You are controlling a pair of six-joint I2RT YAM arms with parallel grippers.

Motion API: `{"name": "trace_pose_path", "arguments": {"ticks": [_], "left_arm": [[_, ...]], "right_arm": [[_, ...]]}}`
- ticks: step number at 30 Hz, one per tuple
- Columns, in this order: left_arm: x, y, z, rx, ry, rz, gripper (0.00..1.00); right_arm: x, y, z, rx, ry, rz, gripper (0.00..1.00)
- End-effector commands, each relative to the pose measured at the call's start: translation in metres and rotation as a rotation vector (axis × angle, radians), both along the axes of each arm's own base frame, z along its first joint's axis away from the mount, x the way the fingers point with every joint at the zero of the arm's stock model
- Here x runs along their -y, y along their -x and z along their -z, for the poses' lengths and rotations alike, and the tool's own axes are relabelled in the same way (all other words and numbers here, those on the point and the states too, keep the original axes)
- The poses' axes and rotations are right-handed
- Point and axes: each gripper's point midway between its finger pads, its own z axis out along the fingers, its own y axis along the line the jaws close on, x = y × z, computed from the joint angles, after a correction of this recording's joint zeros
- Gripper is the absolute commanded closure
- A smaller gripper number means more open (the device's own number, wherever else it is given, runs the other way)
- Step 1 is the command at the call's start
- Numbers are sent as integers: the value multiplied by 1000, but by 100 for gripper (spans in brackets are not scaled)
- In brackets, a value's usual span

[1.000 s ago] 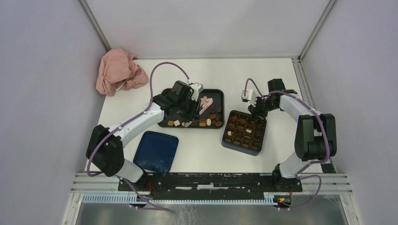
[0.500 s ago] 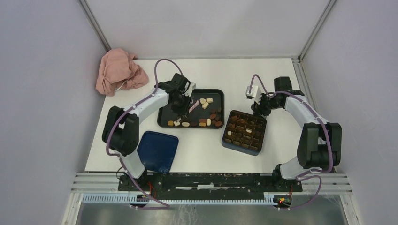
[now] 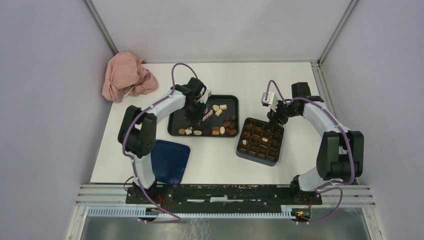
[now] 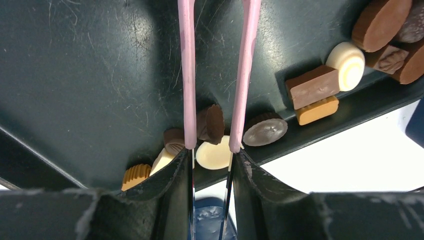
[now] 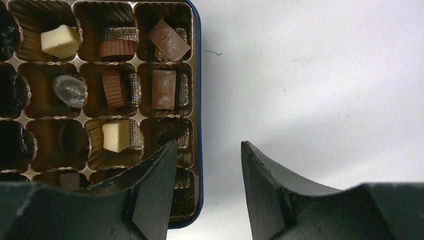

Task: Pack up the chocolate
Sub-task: Pick up the fake chocolate from the plate.

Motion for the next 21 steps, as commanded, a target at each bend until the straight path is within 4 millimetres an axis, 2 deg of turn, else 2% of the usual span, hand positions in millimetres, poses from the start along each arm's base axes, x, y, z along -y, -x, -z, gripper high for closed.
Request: {"name": "trace_pose_path", "arguments": {"ticks": [1,11,21], "left_arm": [[17,-14,-15,36,65,67,61],[18,-20,-7,10,38,63,60],[37,-16,-6,-17,62,139,59]], "right_arm": [[-4,-7,-23,65,-25,-26,44],[-5,-6,-23,65,-27,-32,44],[-5,-6,-21,61,-26,-35,44]]}}
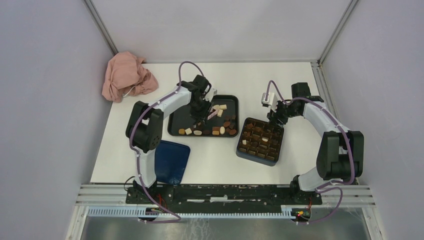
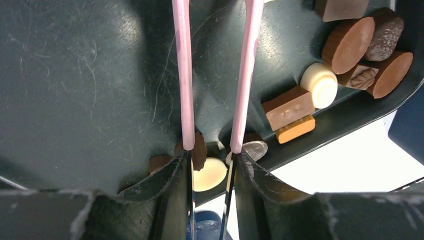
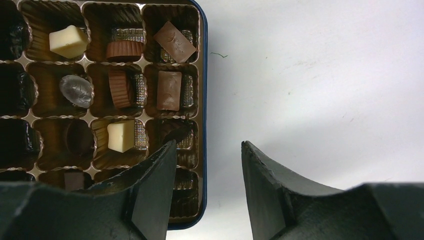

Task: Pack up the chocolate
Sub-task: Pick up the fake chocolate from the plate.

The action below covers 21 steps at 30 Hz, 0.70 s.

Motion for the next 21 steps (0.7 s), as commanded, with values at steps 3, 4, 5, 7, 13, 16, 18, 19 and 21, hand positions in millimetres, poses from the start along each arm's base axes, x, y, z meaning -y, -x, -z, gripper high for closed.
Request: {"name": "trace_pose_path", "arguments": {"ticks": [3,4,5,7,13,16,18,19,21], "left_arm": [[14,-9,-11,30,23,74,59],[13,-11,-10,34,14,66,59],[12,-13,-10,37,5,59,58],[12,-18,-10,44,-9,48,58],[17,-22,-8,25,-5,56,57],[18,-24,-7,21,-4,61,57],[19,-25,-7,17,-5,63,57],[20,-25,-7,17,-4,64,57],[20,-25,-7,15,1,64,57]], "right_arm": [[-3,-7,-21,61,-18,-17,44],[-3,-8,-21,62,-19,-19,44],[-3,-7,-21,62,-18,-20,44],[-3,-8,-22,63,-19,-21,44],[-3,-8,-22,65,-18,-23,44],[-4,-7,-22,64,-18,-25,44],[-3,-7,-21,61,-18,-23,44],[-3,-7,-22,62,-18,-24,44],[-3,-7,-22,63,-17,-25,44]]}}
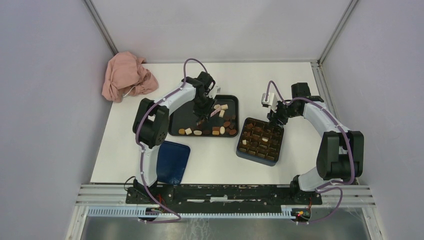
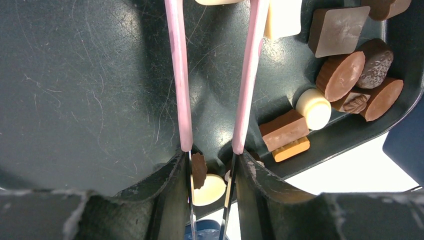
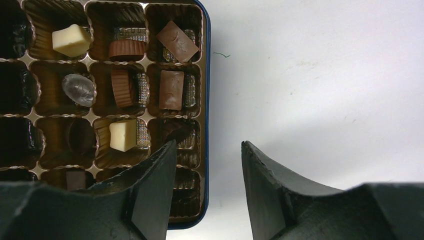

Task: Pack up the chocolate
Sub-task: Pick up the fake chocolate from the plate.

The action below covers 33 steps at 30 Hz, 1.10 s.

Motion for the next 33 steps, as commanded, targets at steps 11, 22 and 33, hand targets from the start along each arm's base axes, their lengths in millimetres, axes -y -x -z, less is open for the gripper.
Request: {"name": "trace_pose_path", "arguments": {"ticks": [11,22,33], "left_arm": [[5,-6,-30,83,51,24,90],[-3,25,-72,181,157,-7,98],[13,71,-108,199,352,56,98]], "right_arm": [[-4,-9,-22,66,-22,-21,43],[3,-10,-8,52,13,1,33],[11,-10,27,-28,73,27,43]]}}
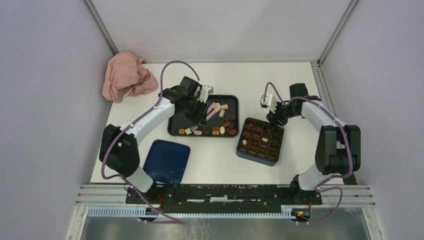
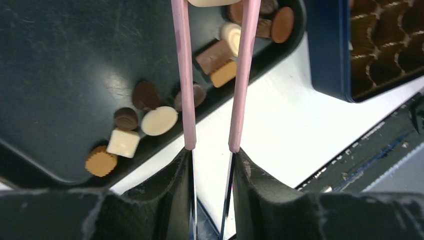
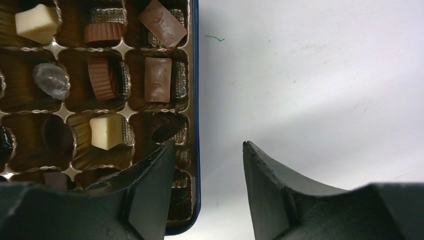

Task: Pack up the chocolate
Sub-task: Pick up the fake chocolate from the plate, then adjust the packing box at the center of the board.

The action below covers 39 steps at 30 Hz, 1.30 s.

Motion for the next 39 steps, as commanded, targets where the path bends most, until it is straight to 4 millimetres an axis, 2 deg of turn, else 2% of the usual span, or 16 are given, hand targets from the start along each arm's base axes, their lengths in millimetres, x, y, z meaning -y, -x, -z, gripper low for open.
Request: {"name": "trace_pose_path", "arguments": {"ticks": [1,4,10,14,19,25,29,35,39], "left_arm": [[25,18,-31,37,164,51,98],[35,35,-38,38,209,91,98],[52,66,-42,33,244,162,98],[64,83,-46,35,270,206,98],[77,99,-51,78,267,284,98],[88,107,-53,99,274,346,98],[98,115,-45,81,263,378,98],[113,129,-23,45,208,398,97],[116,132,-7,50,138,371,96]], "right_arm": [[3,-5,14,-11,32,12,45],[3,-5,21,-22,35,14,48],[-1,-3,21,-25,27,-12,80],[0,-1,13,5,42,-37,90],[5,-4,-10,78,72,-36,100],[10,-5,-39,137,100,-20,100],[15,-7,-51,178,119,-3,100],[14,-10,-53,178,111,19,100],[16,-11,-52,173,114,29,100]]}}
